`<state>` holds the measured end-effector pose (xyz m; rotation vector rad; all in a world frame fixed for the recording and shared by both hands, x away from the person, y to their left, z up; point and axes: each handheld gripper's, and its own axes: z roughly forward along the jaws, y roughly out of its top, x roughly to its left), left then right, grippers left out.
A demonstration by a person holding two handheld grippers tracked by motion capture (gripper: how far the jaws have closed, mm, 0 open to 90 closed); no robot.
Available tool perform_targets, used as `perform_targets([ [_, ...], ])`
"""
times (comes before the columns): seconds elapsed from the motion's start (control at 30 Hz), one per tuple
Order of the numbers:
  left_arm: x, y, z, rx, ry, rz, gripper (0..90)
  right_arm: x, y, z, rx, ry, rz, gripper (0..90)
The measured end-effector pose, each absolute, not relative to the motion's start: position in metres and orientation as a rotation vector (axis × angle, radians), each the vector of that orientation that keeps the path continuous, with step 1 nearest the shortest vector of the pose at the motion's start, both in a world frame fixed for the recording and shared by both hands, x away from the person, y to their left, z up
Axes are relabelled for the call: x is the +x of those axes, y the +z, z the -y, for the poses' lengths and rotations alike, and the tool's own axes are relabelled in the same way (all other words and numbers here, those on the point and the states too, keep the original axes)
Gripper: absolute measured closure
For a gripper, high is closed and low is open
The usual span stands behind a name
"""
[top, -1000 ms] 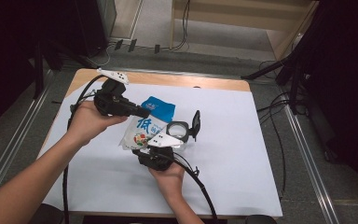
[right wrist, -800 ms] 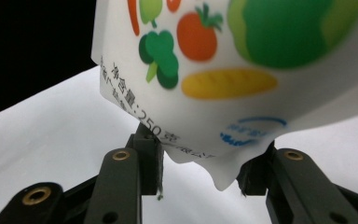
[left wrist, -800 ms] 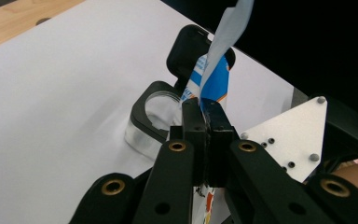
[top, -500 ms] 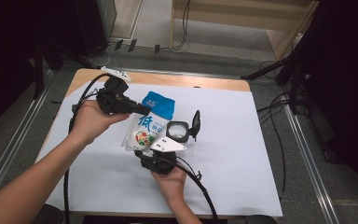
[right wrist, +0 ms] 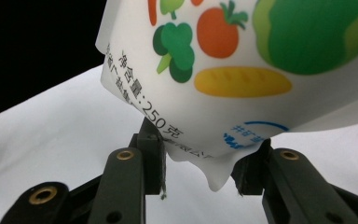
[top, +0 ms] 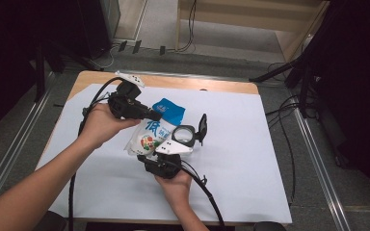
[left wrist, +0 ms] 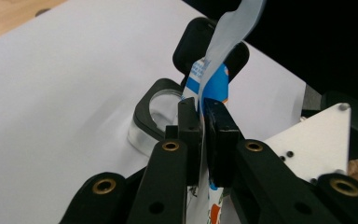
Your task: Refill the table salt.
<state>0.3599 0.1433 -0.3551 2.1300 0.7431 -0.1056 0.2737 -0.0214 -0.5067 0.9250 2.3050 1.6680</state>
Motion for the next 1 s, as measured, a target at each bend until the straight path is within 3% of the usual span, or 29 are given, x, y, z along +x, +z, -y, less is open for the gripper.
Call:
perform_targets([
  [0.37,0.364,-0.362,-0.129,2.135,-0.162,-0.742,90.0,0.273,-0.507,0.02,0.904,1.647,-2.303,62.1],
  [0.77,0.365,-0.366,-0.119,2.163,-0.12,-0.742,89.9,0.275,-0.509,0.02,0.961,1.704,-2.32,65.5],
  [1.0,0.363,-0.368,-0.12,2.186,-0.104,-0.719,82.1,0.277,-0.507,0.024,0.996,1.739,-2.303,66.3],
])
